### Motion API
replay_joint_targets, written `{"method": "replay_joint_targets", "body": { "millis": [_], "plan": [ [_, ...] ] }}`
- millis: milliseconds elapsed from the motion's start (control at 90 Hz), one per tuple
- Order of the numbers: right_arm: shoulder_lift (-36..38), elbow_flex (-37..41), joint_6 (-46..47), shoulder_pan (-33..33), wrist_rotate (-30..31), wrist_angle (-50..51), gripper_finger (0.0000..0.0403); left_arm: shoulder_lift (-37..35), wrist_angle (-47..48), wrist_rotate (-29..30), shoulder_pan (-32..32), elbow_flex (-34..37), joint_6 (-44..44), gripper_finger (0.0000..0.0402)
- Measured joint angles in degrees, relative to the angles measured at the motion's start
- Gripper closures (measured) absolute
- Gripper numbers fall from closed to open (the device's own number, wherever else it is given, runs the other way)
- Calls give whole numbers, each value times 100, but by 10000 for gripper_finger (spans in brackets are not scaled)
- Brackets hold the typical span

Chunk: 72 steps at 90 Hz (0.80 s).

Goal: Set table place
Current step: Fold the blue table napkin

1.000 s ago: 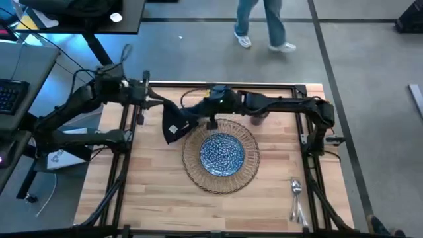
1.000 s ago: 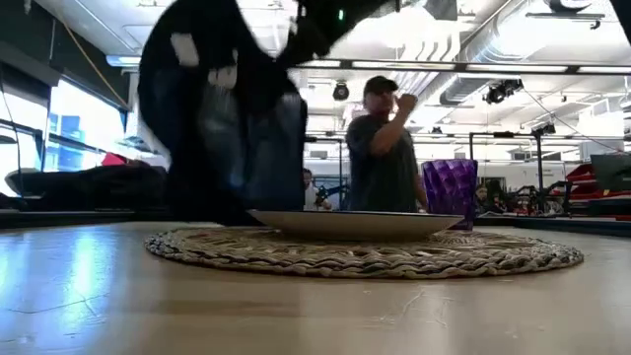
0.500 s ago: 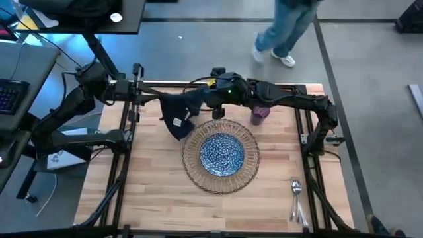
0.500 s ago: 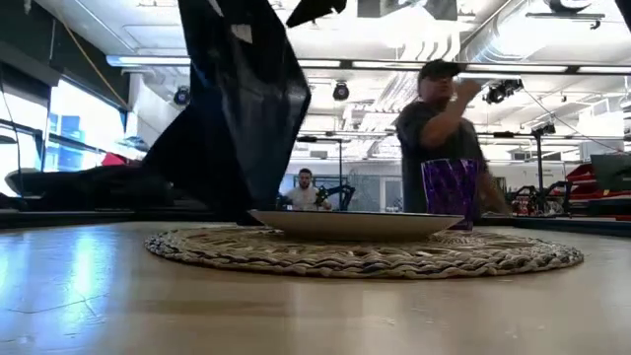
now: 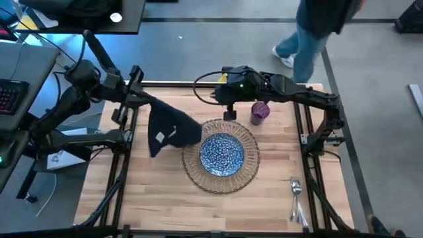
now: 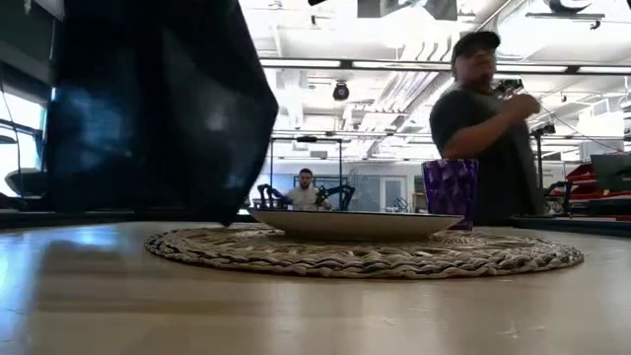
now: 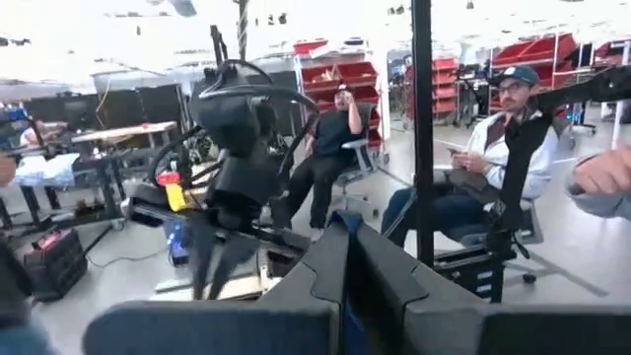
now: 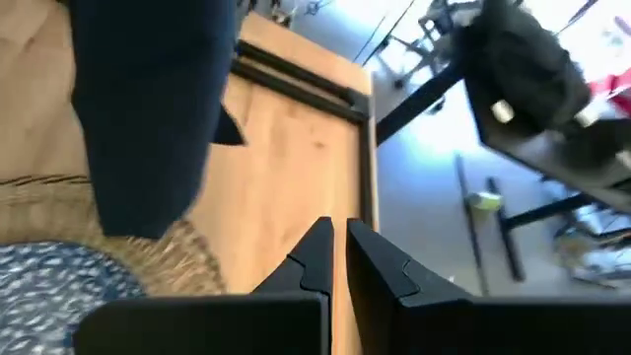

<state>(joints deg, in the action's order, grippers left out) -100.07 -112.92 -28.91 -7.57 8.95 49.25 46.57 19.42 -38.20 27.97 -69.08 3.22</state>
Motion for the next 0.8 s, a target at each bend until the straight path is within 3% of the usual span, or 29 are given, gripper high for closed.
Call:
{"method": "replay_joint_targets", "body": {
  "millis": [111,344,600,678,800],
  "plan": [
    [-2,166,508,10,30,313,403,62,265,19,64,11,-4,402],
    [-29,511,1197,384,-682,522,403,9,1129,314,75,8,607,402],
    [11,498,455,1049,-1093,-1973,403,2,1446,406,75,9,879,402],
    [106,501,469,1194,-1168,-1666,403,-33,1498,404,74,9,783,402],
    [532,499,1105,1389,-972,-397,403,-162,1721,398,77,9,752,402]
  ]
}}
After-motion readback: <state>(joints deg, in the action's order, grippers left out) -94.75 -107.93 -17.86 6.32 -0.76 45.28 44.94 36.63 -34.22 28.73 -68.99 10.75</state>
